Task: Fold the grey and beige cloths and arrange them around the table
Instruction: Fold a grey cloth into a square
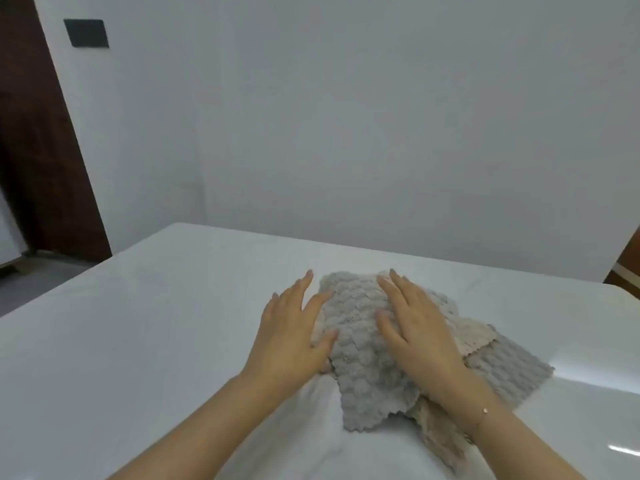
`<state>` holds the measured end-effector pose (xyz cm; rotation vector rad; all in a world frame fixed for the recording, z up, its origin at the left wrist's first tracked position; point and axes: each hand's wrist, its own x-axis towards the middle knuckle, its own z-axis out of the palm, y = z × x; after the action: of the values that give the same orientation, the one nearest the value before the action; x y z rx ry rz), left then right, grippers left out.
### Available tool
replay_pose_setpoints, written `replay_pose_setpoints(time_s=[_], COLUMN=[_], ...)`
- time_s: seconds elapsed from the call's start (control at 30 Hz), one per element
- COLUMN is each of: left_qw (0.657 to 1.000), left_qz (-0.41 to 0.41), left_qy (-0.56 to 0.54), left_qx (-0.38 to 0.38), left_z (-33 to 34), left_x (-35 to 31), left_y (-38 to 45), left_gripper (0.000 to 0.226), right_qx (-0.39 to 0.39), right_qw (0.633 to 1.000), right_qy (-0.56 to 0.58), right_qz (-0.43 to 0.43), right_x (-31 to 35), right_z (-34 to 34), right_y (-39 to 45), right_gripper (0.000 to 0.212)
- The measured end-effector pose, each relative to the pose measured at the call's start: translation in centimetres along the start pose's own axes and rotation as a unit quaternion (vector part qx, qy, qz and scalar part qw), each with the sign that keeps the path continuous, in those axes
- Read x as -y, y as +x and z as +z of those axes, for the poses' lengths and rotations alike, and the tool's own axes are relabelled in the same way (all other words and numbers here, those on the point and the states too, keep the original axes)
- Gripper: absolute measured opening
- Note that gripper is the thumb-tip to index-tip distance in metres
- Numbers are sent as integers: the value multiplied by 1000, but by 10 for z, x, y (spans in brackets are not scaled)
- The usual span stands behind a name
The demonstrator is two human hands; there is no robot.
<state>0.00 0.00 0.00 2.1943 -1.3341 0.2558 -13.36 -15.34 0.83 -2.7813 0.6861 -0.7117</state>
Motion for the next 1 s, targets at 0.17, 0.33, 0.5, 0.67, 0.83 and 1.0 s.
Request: replay_pose_setpoints(time_s=[0.17,0.33,0.5,0.67,0.83,1.0], left_qw=[991,975,973,963,957,936], left_qz=[-64,-85,-76,-50,-18,-17], left_qy=[-119,-202,-214,-250,-258,-326], left_qx=[4,-24,-46,-88,-134,-133], left_z=[17,44,62,67,49,36], left_x=[-16,-24,-15,-5,-6,-11], left_y=[-28,-25,-7,-3,-8,-9], left_gripper=[34,23,16,16,12,14], right_qx=[-1,2,10,71,157,192], right_qw=[1000,999,999,994,979,973], right_qy=[28,47,47,33,89,37], right_qz=[1,-6,-17,-75,-90,-124], right_x=[-15,-25,-38,-52,-55,-47], right_z=[-3,-4,-2,-1,-13,-14], right_y=[-24,-20,-16,-12,-14,-15], right_gripper=[47,43,35,44,76,90])
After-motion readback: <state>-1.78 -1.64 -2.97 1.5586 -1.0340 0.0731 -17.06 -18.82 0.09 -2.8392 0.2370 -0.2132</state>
